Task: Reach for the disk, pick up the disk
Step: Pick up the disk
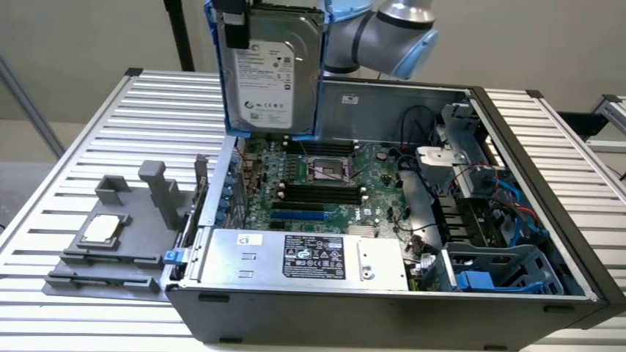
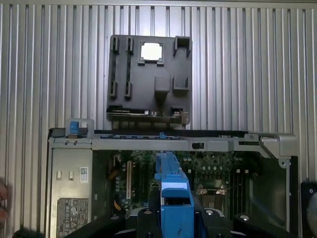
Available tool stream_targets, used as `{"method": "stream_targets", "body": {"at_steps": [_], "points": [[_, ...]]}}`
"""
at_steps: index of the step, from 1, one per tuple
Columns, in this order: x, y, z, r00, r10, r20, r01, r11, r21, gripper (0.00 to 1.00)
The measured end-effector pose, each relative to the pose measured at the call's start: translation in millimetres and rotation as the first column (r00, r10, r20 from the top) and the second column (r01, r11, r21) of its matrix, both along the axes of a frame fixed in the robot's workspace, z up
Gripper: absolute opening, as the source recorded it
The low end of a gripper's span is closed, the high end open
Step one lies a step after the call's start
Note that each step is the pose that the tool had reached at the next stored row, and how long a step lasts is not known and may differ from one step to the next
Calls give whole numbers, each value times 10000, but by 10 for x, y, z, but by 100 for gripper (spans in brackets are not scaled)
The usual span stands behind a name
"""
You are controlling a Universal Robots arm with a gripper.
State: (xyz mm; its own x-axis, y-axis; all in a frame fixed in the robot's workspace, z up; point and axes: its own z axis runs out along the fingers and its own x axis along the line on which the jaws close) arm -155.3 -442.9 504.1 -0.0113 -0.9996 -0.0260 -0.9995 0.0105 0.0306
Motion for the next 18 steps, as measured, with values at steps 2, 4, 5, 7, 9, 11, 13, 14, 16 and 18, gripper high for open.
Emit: {"method": "stream_targets", "body": {"at_steps": [2, 4, 5, 7, 9, 11, 13, 14, 16, 18], "points": [[76, -26, -1, 10000, -1, -3, 1, 10000, 2, 33], [157, -64, 0, 10000, 1, -10, -1, 10000, 0, 33], [195, -85, 0, 10000, 0, -13, 0, 10000, 0, 33], [273, -131, 0, 10000, 0, -17, 0, 10000, 1, 33], [347, -179, 0, 10000, -1, -23, 1, 10000, 1, 33], [415, -224, 0, 10000, 1, -27, -1, 10000, 1, 33], [478, -277, 0, 10000, 0, -30, 0, 10000, 1, 33], [505, -305, -1, 10000, 1, -30, -1, 10000, 2, 33], [553, -364, 0, 10000, 0, -31, 1, 10000, 1, 33], [601, -424, 0, 10000, 0, -30, 0, 10000, 0, 33]]}}
